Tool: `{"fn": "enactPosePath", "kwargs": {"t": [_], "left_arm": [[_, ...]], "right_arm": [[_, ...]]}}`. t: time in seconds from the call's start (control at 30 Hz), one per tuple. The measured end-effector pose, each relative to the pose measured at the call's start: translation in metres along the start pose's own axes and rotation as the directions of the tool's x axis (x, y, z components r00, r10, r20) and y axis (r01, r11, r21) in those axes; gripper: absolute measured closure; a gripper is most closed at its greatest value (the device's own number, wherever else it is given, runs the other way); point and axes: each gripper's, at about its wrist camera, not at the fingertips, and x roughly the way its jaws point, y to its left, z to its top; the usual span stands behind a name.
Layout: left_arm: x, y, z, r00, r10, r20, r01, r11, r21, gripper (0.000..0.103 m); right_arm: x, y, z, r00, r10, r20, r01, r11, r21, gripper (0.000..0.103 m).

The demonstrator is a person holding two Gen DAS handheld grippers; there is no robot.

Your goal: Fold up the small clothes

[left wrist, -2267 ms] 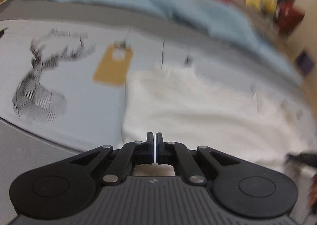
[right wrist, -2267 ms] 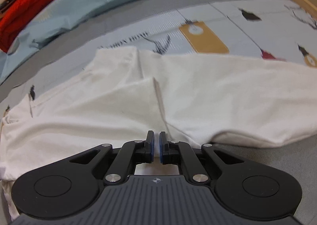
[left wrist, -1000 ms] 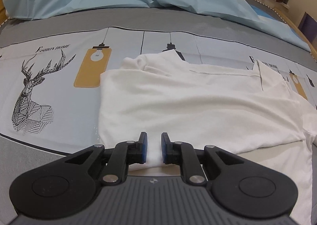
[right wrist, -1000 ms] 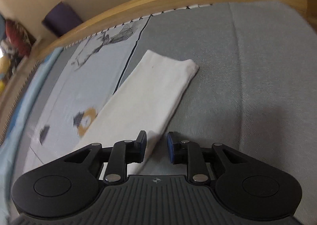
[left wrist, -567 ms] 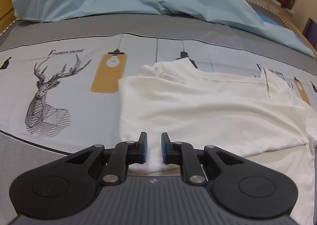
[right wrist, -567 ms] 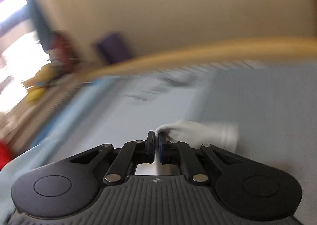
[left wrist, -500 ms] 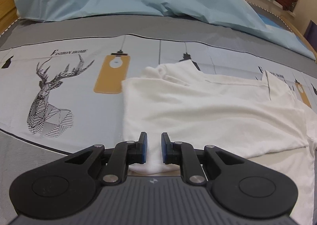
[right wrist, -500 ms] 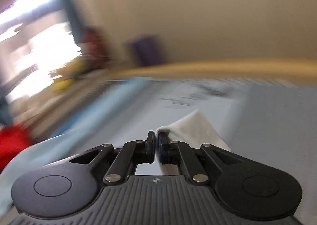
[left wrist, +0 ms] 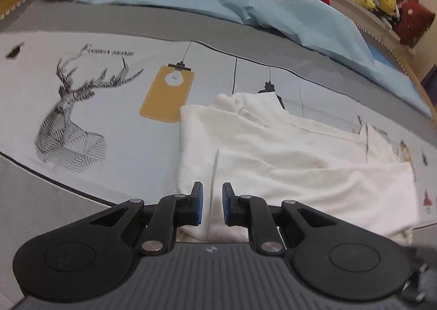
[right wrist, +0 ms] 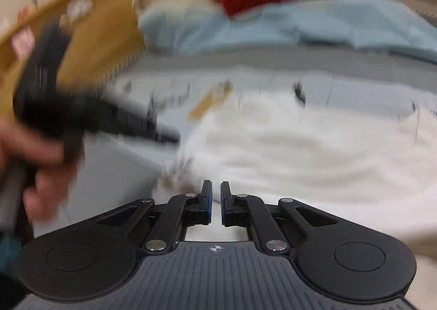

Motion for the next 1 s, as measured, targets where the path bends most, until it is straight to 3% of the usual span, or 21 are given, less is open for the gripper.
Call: {"fn": "enactPosePath", "kwargs": {"t": [0.1, 0.17, 0.23, 0.3, 0.37, 0.4, 0.5, 0.57, 0.63, 0.73, 0.83, 0.9, 1.0], "left_arm": [[0.005, 0.006, 0.002, 0.999, -0.047, -0.02, 0.045, 0.997, -0.061, 0.087], [0.011, 0.01, 0.002, 0.997, -0.073, -0.025, 0.07, 0.993, -0.098, 0.087], [0.019, 0.011, 0.0, 0.995, -0.094, -0.036, 0.088, 0.988, -0.128, 0.087], [0.028, 0.011, -0.003, 0.995, -0.091, -0.046, 0.084, 0.987, -0.137, 0.086], [0.037, 0.009, -0.007, 0.996, -0.062, -0.057, 0.054, 0.99, -0.131, 0.075], [0.042, 0.008, -0.009, 0.996, -0.049, -0.068, 0.04, 0.991, -0.128, 0.074], [0.05, 0.003, -0.013, 0.995, -0.038, -0.087, 0.028, 0.994, -0.104, 0.073], [0.052, -0.002, -0.013, 0.996, -0.037, -0.084, 0.03, 0.996, -0.079, 0.077], [0.048, -0.008, -0.011, 0.997, -0.042, -0.07, 0.039, 0.999, -0.039, 0.099], [0.022, -0.012, 0.0, 0.997, -0.061, 0.037, 0.061, 0.998, -0.007, 0.099], [0.002, -0.005, 0.011, 0.991, -0.065, 0.116, 0.07, 0.997, -0.04, 0.099], [0.003, 0.004, 0.012, 0.993, -0.021, 0.117, 0.03, 0.997, -0.076, 0.099], [0.014, 0.01, 0.01, 0.998, -0.032, 0.061, 0.038, 0.994, -0.101, 0.099]], "right_arm": [[-0.035, -0.021, 0.012, 0.995, -0.093, 0.037, 0.089, 0.991, 0.104, 0.095], [-0.063, -0.039, 0.022, 0.976, -0.211, 0.057, 0.194, 0.957, 0.218, 0.085], [-0.099, -0.067, 0.022, 0.938, -0.339, 0.075, 0.291, 0.886, 0.361, 0.076], [-0.129, -0.09, 0.007, 0.896, -0.431, 0.109, 0.326, 0.803, 0.5, 0.073], [-0.144, -0.113, -0.012, 0.866, -0.493, 0.087, 0.355, 0.728, 0.587, 0.073], [-0.147, -0.127, -0.017, 0.847, -0.529, 0.057, 0.381, 0.678, 0.628, 0.071], [-0.159, -0.161, -0.031, 0.821, -0.57, 0.026, 0.384, 0.585, 0.715, 0.071], [-0.16, -0.175, -0.045, 0.825, -0.564, 0.011, 0.355, 0.533, 0.768, 0.071], [-0.164, -0.186, -0.063, 0.835, -0.551, -0.005, 0.309, 0.462, 0.831, 0.071], [-0.157, -0.2, -0.084, 0.855, -0.518, -0.02, 0.227, 0.339, 0.913, 0.071], [-0.141, -0.197, -0.095, 0.874, -0.486, -0.017, 0.164, 0.261, 0.951, 0.07], [-0.128, -0.197, -0.104, 0.898, -0.439, 0.003, 0.105, 0.222, 0.969, 0.07], [-0.11, -0.201, -0.11, 0.923, -0.384, 0.016, 0.054, 0.172, 0.984, 0.066]]}}
